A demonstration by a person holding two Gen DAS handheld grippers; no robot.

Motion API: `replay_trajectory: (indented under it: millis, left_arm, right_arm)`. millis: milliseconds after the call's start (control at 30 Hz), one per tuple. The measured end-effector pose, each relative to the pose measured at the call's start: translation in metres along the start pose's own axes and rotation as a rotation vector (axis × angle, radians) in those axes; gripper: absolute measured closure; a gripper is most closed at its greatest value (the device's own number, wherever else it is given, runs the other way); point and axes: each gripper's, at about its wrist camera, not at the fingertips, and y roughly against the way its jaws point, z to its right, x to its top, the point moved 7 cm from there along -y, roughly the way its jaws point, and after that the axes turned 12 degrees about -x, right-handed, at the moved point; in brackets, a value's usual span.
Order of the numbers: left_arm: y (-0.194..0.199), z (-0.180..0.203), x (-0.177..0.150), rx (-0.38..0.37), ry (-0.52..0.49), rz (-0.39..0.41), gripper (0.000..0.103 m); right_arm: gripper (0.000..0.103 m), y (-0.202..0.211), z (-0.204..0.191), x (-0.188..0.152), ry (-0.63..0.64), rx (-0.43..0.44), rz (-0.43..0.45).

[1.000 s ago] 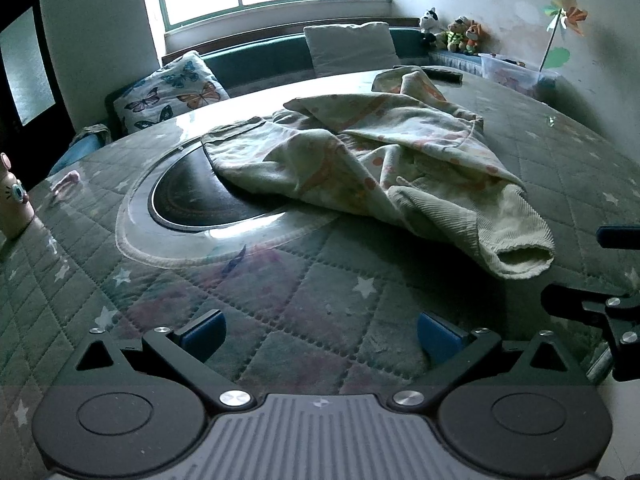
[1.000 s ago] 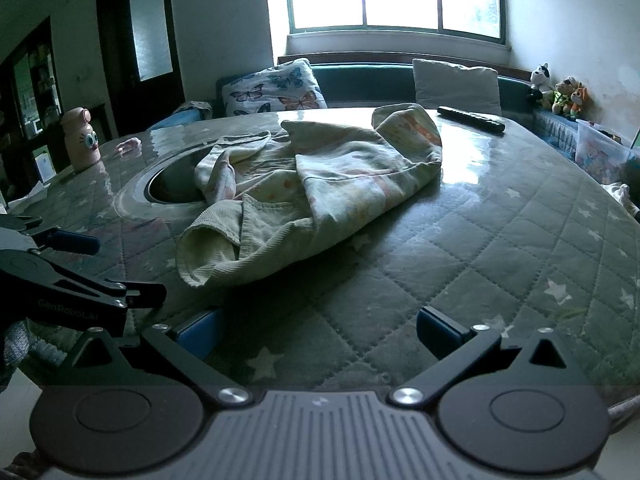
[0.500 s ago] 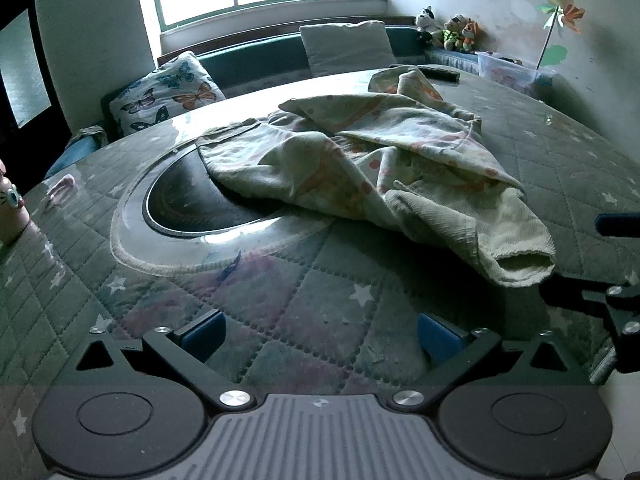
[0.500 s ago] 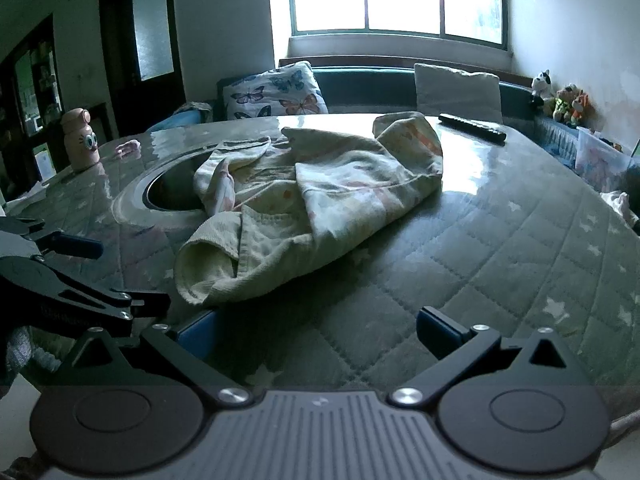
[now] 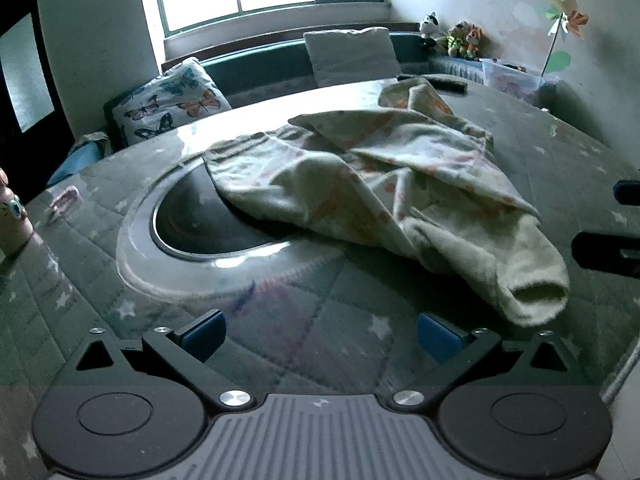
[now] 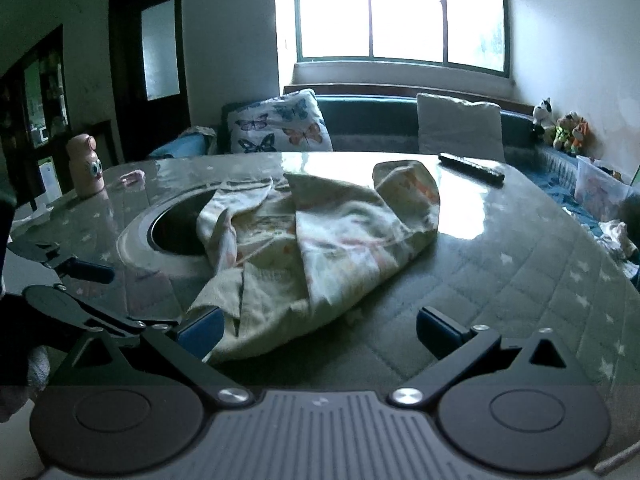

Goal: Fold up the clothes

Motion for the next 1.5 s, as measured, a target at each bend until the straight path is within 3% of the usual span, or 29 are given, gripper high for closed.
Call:
replay_trajectory:
  millis: [333, 600, 800, 900, 967, 1067, 1133, 1233, 1333, 1500]
  left_arm:
    - [-0.001, -0.010, 0.038, 0.031, -0.018, 0.057, 0.000]
    - [-0.025, -0.014, 0.075, 0.025, -0.015, 0.071, 0.000]
    - [-0.052, -0.026, 0.105, 0.043, 0.013, 0.071, 0.001]
    - [-0.069, -0.032, 0.112, 0.039, 0.025, 0.050, 0.010]
    - [-0.080, -0.035, 0.111, 0.037, 0.025, 0.025, 0.021]
    - [-0.089, -0.041, 0.102, 0.010, 0.039, -0.010, 0.041]
    - [-0.091, -0.045, 0.096, -0.018, 0.055, -0.025, 0.063]
    - [-0.088, -0.050, 0.088, -0.049, 0.075, -0.026, 0.081]
    - [-0.083, -0.053, 0.085, -0.056, 0.076, -0.020, 0.088]
    - [-0.076, -0.057, 0.083, -0.066, 0.082, -0.010, 0.090]
  right_arm:
    - [0.000, -0.047, -0.015, -0.006, 0.083, -0.025, -0.060]
    - [0.004, -0.062, -0.020, -0.016, 0.143, -0.022, -0.105]
    - [0.006, -0.058, -0.010, 0.006, 0.126, 0.002, -0.078]
    - [0.008, -0.061, -0.005, 0.023, 0.123, 0.013, -0.058]
    - [0.009, -0.066, -0.003, 0.033, 0.130, 0.012, -0.052]
    - [0.011, -0.077, -0.001, 0.047, 0.143, 0.012, -0.043]
    - [0.015, -0.086, -0.001, 0.056, 0.148, 0.014, -0.038]
    - [0.018, -0.101, -0.002, 0.070, 0.155, 0.021, -0.030]
    - [0.023, -0.124, -0.006, 0.087, 0.169, 0.022, -0.023]
    - [0.027, -0.165, -0.026, 0.111, 0.224, 0.044, -0.027]
